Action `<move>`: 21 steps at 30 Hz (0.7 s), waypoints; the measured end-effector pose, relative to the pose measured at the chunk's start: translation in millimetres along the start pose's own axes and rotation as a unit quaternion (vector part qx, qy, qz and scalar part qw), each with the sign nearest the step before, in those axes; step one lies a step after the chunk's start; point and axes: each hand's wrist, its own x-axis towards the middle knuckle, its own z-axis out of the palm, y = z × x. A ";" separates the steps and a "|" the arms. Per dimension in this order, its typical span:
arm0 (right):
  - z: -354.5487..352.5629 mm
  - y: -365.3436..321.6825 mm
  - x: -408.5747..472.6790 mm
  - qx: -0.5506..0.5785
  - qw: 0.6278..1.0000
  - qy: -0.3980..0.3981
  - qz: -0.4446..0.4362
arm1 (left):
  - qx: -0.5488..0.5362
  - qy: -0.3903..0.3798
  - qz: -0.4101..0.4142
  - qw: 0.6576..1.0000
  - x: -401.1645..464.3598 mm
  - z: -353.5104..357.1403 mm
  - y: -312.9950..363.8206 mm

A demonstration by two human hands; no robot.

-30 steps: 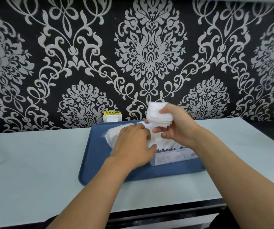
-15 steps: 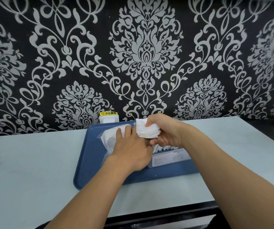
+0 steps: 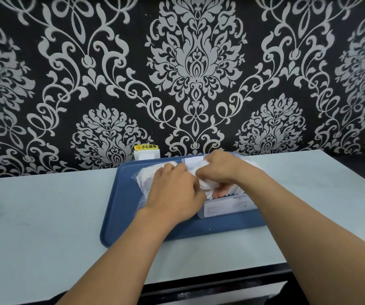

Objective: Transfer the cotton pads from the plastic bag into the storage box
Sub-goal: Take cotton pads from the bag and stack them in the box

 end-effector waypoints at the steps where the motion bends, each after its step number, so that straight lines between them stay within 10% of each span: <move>1: 0.7 -0.9 0.2 -0.018 1.000 0.009 -0.006 | -0.010 0.015 -0.005 1.000 -0.1 -0.5 0.6; 21: -4.1 -0.6 5.4 -0.077 0.997 -0.029 -0.009 | 0.002 -0.025 -0.002 1.000 5.2 2.5 1.4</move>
